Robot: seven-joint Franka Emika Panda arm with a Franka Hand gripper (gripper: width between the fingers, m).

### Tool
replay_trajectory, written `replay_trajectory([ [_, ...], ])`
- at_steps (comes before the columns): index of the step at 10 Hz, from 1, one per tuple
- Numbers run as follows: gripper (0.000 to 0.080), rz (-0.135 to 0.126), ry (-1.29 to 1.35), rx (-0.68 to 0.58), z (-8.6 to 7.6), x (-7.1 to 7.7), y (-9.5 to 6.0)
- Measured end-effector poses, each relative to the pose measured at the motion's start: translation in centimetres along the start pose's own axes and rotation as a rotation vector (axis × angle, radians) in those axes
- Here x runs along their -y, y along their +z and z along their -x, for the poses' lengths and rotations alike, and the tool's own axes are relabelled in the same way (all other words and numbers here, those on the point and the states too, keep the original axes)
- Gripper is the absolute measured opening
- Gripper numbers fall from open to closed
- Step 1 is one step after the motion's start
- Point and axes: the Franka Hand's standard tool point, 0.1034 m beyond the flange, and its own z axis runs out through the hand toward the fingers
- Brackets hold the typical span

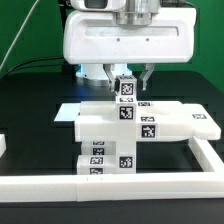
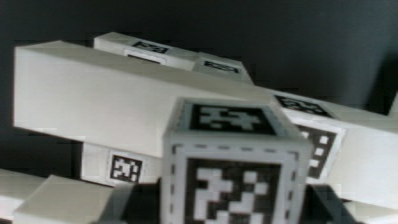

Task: Assemble chair

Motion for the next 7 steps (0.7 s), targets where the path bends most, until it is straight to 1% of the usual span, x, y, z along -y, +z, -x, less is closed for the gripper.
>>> replay_trajectory([
  [1, 0.0284, 0.003, -0.001, -0.007, -0.13, -0.04, 0.03],
  [4, 0.0284, 0.015, 0.0, -0.013, -0.15, -0.34, 0.9],
  [7, 0.0284, 0.019, 0.0, -0.022, -0.28, -0.4, 0.94],
])
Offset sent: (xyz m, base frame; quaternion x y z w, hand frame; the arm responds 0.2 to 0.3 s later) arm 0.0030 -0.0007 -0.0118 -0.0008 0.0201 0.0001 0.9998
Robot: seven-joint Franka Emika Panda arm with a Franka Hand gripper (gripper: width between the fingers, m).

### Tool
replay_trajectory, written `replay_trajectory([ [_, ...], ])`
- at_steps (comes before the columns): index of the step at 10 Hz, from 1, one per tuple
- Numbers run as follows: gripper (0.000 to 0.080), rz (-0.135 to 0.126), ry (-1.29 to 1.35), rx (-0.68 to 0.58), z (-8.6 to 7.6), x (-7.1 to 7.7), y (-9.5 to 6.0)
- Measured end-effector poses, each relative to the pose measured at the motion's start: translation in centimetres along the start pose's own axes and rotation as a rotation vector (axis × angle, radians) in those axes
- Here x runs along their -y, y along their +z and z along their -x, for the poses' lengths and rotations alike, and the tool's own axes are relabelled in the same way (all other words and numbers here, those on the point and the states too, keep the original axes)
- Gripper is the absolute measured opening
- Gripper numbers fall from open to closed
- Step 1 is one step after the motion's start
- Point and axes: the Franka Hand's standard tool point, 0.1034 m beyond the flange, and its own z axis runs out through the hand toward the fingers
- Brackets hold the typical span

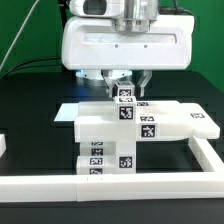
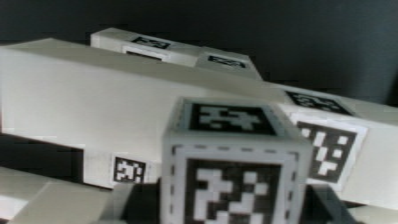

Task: Assemble chair

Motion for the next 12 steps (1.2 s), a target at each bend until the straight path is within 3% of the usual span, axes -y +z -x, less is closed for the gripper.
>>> replay_trajectory([
  [1, 0.0284, 0.0, 0.0, 0.0, 0.01, -0.02, 0.01],
  [4, 0.061, 0.0, 0.0, 0.0, 0.01, -0.03, 0.0],
  [10, 0.0649, 0.0, 0.001, 0.0, 0.01, -0.05, 0.0],
  [12, 0.0649, -0.043, 0.037, 0.045, 0.87, 0.16, -0.76],
])
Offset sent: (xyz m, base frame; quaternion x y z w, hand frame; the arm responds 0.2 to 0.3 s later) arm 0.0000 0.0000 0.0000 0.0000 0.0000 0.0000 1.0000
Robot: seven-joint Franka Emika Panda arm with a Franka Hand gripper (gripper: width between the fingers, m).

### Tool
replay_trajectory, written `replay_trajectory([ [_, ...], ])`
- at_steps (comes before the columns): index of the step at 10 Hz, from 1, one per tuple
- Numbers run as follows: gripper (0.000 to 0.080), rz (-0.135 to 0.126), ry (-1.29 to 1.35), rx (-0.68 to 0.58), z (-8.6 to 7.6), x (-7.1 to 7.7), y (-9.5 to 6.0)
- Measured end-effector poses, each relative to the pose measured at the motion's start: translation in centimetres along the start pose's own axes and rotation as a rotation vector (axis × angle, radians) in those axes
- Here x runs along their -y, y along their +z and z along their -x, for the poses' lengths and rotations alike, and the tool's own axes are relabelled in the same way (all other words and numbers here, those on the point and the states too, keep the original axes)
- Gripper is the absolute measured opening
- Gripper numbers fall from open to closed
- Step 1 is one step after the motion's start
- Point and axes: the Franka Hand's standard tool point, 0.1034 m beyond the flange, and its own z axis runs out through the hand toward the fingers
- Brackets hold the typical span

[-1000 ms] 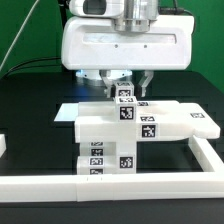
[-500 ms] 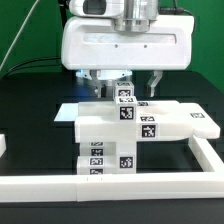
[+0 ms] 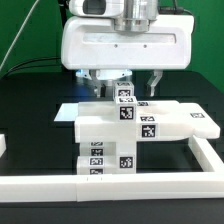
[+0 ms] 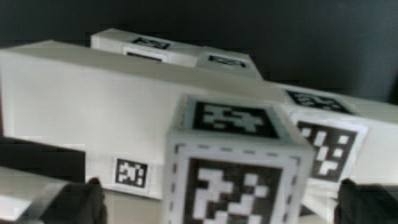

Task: Assemble chair

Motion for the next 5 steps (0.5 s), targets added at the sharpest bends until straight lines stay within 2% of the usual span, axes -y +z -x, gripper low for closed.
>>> replay_trajectory([
  [2, 0.0649, -0.036, 0.056, 0.001, 0.2, 0.21, 0.31],
  [5, 0.0649, -0.033, 0.083, -0.006, 0.07, 0.05, 0.51],
])
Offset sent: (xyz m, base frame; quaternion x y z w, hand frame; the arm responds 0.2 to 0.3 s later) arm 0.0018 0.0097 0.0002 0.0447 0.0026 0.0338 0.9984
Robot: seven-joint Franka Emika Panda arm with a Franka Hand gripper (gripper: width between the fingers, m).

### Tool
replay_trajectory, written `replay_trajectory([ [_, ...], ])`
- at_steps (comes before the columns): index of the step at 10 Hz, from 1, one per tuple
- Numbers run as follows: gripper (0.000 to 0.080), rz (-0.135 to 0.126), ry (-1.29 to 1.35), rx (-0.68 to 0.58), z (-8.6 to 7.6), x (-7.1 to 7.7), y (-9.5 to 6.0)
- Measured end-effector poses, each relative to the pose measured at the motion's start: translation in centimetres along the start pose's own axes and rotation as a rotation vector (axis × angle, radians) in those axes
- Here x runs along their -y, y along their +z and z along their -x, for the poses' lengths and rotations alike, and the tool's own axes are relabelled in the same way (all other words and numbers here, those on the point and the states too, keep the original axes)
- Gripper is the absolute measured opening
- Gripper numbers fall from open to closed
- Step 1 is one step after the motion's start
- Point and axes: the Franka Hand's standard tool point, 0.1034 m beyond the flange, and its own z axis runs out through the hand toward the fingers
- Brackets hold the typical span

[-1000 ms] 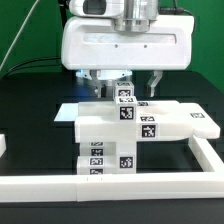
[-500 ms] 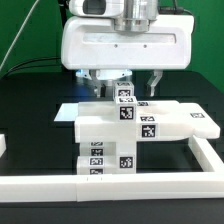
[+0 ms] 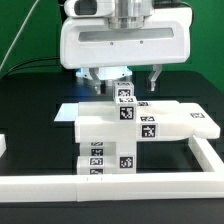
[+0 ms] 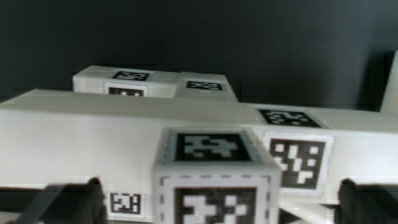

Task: Assemble chair

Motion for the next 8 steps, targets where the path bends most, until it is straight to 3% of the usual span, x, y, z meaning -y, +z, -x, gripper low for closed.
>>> replay_trajectory([
  [1, 0.0649, 0.0, 0.001, 0.0, 0.01, -0.06, 0.01],
  [3, 0.0371, 0.0, 0.001, 0.001, 0.02, -0.07, 0.02],
  [4, 0.0371, 0.0, 0.001, 0.001, 0.02, -0.07, 0.03],
  [5, 0.0282, 0.0, 0.002, 0.001, 0.02, -0.09, 0.03],
  [8, 0.0282, 0.0, 0.043, 0.001, 0.02, -0.09, 0.03],
])
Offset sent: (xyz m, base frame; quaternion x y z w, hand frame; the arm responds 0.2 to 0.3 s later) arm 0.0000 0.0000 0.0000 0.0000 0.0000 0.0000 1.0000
